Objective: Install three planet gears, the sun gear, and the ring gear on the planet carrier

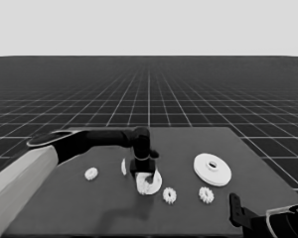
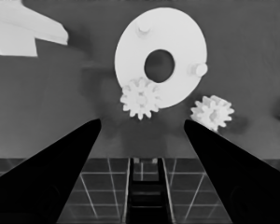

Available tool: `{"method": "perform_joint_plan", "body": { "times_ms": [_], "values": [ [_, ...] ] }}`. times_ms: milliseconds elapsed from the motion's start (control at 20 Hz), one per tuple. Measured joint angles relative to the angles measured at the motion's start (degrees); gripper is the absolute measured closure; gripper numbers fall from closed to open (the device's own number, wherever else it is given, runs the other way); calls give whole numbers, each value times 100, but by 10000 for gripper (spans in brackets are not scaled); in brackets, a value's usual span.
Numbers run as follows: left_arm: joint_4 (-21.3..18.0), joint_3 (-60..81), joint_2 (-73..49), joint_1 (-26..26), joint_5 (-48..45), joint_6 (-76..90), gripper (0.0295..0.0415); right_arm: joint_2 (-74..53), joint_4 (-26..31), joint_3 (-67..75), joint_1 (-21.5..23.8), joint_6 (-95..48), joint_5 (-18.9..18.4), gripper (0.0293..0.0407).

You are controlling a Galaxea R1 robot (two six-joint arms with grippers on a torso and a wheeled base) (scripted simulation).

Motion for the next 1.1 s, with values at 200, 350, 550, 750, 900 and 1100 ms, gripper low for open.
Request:
{"method": "perform_joint_plan", "body": {
  "times_ms": [200, 350, 550, 750, 900, 1100],
  "values": [
    [-206, 874, -2502, -153, -371, 1954, 325, 0, 0, 0, 0, 0, 0, 315],
    [-391, -353, -3350, -192, -585, 3679, 326, 0, 0, 0, 0, 0, 0, 315],
    [-445, -794, -3348, -191, -627, 4112, 326, 0, 0, 0, 0, 0, 0, 315],
    [143, -1423, -3064, 694, -1283, 4362, 326, 0, 0, 0, 0, 0, 0, 315],
    [233, -1629, -2966, 859, -1430, 4439, 326, 0, 0, 0, 0, 0, 0, 315],
    [253, -1675, -2945, 890, -1464, 4456, 326, 0, 0, 0, 0, 0, 0, 315]
  ]
}}
